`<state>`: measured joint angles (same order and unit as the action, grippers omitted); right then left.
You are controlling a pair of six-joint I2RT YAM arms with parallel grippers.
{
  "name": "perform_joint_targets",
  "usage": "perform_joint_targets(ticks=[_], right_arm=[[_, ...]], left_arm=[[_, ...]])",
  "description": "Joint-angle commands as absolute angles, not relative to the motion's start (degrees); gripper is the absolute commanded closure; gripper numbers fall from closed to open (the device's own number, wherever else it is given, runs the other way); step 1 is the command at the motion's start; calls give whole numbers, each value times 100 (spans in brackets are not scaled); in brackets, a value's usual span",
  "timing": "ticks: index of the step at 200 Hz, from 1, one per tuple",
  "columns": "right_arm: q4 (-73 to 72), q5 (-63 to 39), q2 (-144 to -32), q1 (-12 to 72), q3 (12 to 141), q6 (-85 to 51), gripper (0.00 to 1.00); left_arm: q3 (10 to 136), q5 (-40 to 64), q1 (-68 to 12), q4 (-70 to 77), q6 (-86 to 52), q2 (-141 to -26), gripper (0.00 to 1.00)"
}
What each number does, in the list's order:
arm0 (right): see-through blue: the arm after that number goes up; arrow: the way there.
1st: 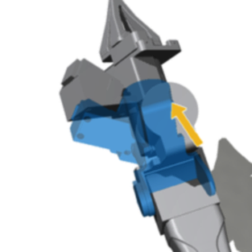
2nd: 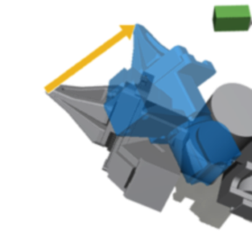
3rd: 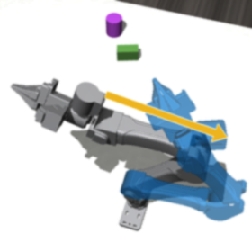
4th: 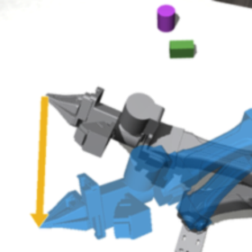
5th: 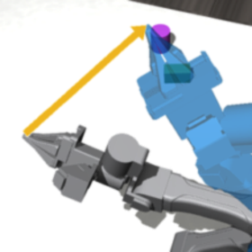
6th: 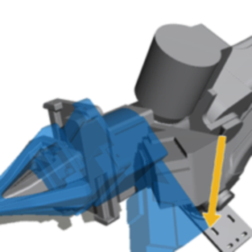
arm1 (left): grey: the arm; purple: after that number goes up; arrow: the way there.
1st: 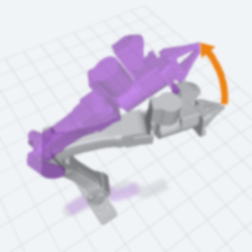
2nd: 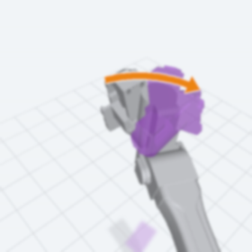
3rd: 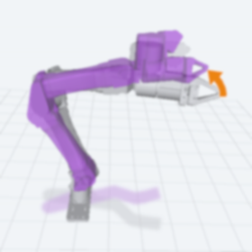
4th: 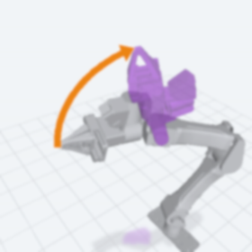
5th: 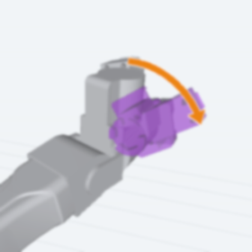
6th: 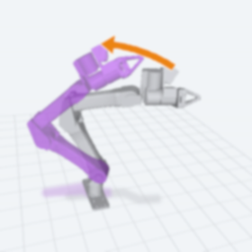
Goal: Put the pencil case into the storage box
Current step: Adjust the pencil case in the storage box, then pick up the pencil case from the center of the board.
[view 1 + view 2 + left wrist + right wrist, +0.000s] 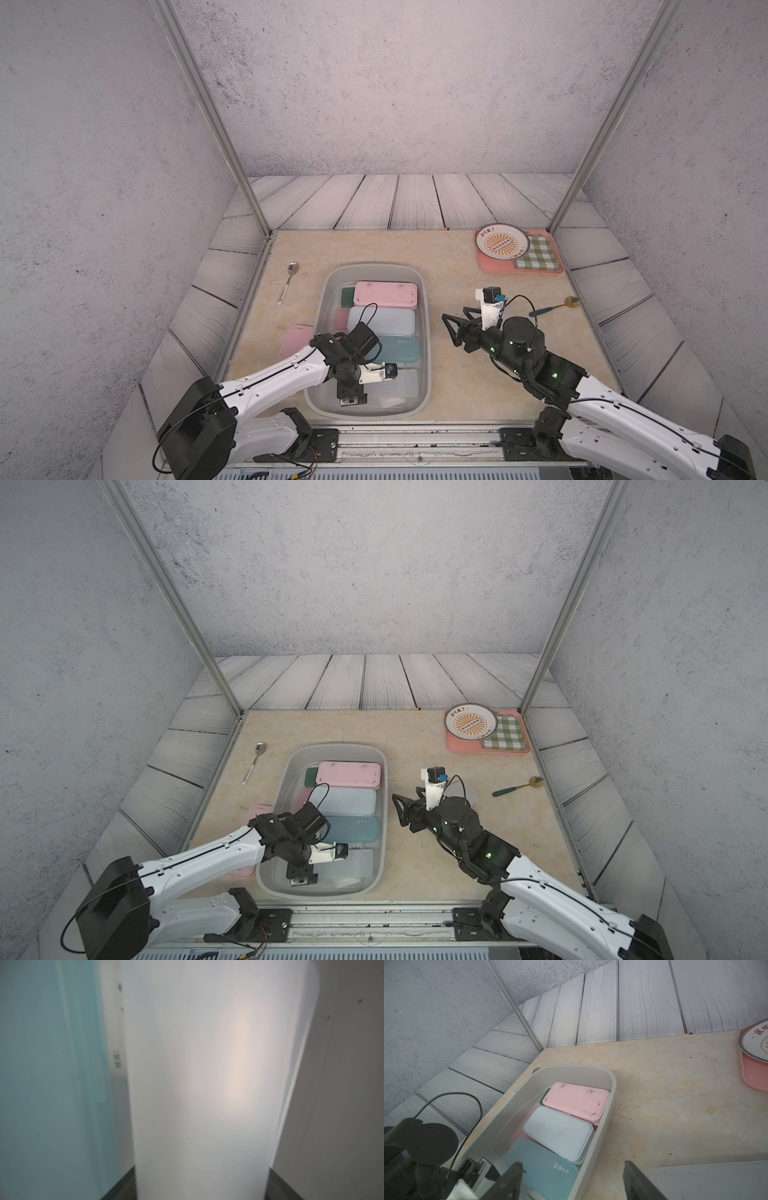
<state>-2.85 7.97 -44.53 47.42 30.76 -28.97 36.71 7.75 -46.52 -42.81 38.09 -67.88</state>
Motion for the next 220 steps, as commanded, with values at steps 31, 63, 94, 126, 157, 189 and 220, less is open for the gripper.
perform_joint_targets(ticks=[31, 63, 94, 126, 157, 189, 220], right_arm=[[295, 1268, -4279, 4721, 3209, -3009, 18], [732, 1770, -4544, 4720, 3527, -3431, 15], [1228, 2439, -4684, 4681, 3891, -4099, 12], [1379, 2833, -4502, 4560, 3811, -4806, 11], [1342, 2734, -4377, 4475, 3607, -5163, 11], [1161, 2439, -4476, 4394, 3558, -4922, 10], [1433, 2232, -4762, 4183, 3802, -4768, 10]], left_arm=[[3540, 167, -4667, -3704, 3701, -6630, 2], [3935, 338, -4667, -4178, 3783, -6185, 0], [4656, 680, -4650, -5561, 4158, -5419, 0], [5538, 587, -4247, -6838, 3864, -4982, 0], [6074, 447, -2179, -7423, 2934, -5632, 3], [6237, 775, 452, -7369, 2971, -6214, 4], [6287, 1018, 1776, -7187, 2967, -6868, 5]])
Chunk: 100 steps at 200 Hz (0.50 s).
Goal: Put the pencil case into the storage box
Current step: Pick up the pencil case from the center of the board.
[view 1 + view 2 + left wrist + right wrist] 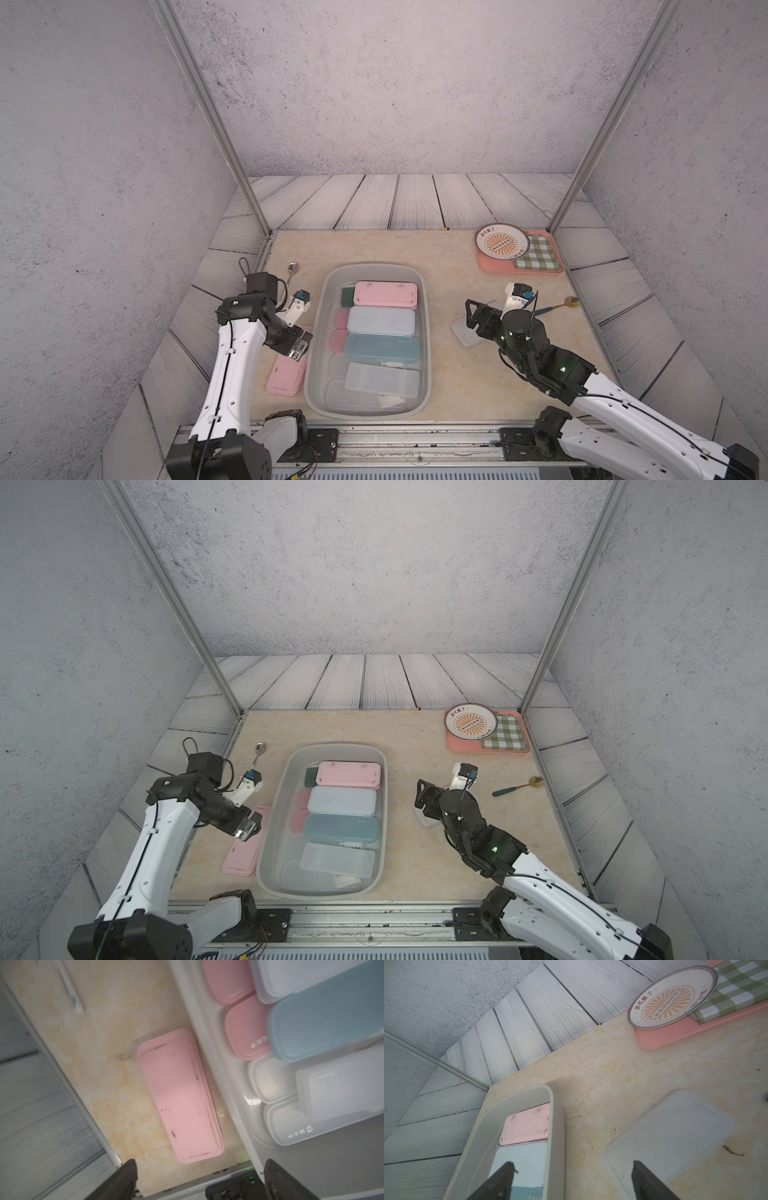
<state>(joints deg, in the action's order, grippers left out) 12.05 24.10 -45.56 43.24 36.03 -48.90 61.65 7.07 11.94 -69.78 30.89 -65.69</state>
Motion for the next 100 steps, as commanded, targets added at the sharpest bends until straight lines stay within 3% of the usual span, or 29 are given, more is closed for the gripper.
perform_joint_targets(ticks=[1, 26, 38, 44, 74, 100], right_arm=[[1472, 2236, -4776, 4174, 3813, -4775, 10], [2936, 2203, -5289, 3718, 4430, -5424, 10], [3536, 1665, -5651, 3236, 4742, -5870, 10], [3852, 1515, -5863, 3071, 4935, -6200, 1], [5874, 995, -7515, 2467, 6467, -6745, 1], [6066, 500, -8497, 2073, 6995, -6639, 1]], left_arm=[[6294, 1019, 1785, -7184, 2955, -6884, 5], [6508, 1426, 1646, -7189, 2600, -7383, 7], [6744, 1401, 1252, -7181, 2275, -7613, 7], [6868, 1371, 1005, -7189, 2170, -7719, 7], [7497, 1387, 95, -7031, 1676, -8179, 8], [8005, 1551, -482, -6762, 1379, -8624, 9]])
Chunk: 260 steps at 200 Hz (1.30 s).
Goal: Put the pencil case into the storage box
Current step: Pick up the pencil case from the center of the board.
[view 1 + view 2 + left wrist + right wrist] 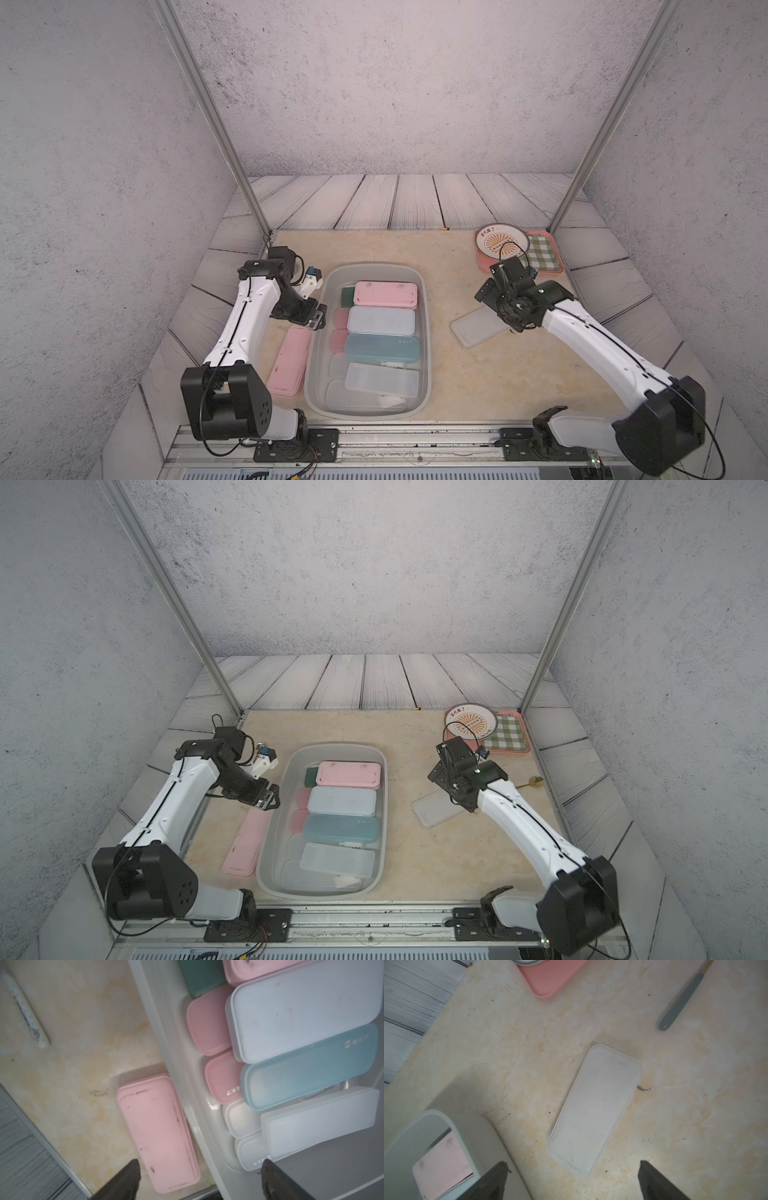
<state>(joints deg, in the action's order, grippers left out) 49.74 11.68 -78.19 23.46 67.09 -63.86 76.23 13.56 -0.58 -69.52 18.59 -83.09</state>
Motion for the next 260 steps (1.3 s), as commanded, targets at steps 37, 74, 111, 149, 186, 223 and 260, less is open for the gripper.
perform_joint_targets(ticks=[37, 74, 111, 149, 186, 223, 260], right_arm=[[4874, -607, -9003, 1055, 6557, -6067, 1], [2981, -3084, -8231, -182, 5279, -5352, 9], [3612, -3003, -7151, -1109, 4452, -4801, 16], [3809, -3284, -6624, -1648, 3975, -4754, 20], [3403, -3676, -6775, -1646, 3682, -4849, 21], [2933, -3611, -7290, -1651, 3595, -4533, 25], [2296, -3791, -8125, -1628, 3594, -4384, 33]], left_arm=[[8996, 1748, -1947, -6255, 901, -9597, 11], [10358, 2007, -3327, -5997, 417, -10749, 14], [11042, 2241, -4101, -4988, -324, -11775, 18], [12582, 2155, -4530, -4904, -786, -13334, 22], [13266, 2100, -4778, -4852, -859, -14150, 24], [13498, 2239, -4946, -4818, -1004, -14710, 26], [13433, 2486, -5069, -4815, -1083, -14896, 32]])
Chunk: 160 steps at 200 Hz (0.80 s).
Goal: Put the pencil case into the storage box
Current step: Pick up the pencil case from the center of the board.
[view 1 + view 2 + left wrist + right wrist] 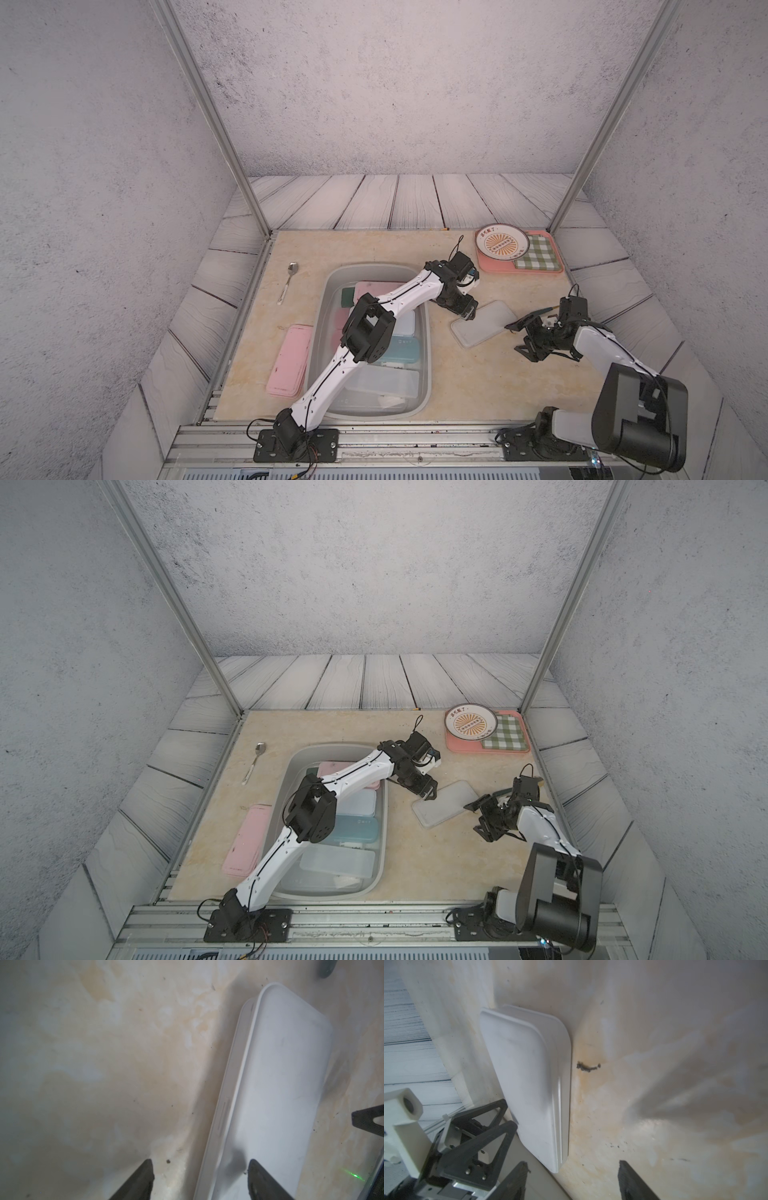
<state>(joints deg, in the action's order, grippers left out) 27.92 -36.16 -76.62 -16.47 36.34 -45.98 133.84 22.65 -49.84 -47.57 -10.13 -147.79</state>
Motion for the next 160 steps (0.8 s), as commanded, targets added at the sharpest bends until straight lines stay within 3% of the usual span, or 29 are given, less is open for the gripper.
perform_joint_targets(ticks=[1, 64, 128, 160], right_arm=[[2277, -3794, -8141, -1631, 3590, -4380, 33], [628, -4192, -9068, -1242, 3366, -4869, 33], [-385, -4627, -9865, -695, 3522, -5054, 29], [1085, -4357, -9518, -692, 3826, -4081, 32]], left_arm=[[13427, 2495, -5070, -4820, -1082, -14897, 32], [12805, 3175, -5072, -4791, -1180, -14845, 45], [12589, 4408, -5065, -4238, -1742, -14846, 34], [12600, 4310, -5050, -4174, -1757, -14810, 34]])
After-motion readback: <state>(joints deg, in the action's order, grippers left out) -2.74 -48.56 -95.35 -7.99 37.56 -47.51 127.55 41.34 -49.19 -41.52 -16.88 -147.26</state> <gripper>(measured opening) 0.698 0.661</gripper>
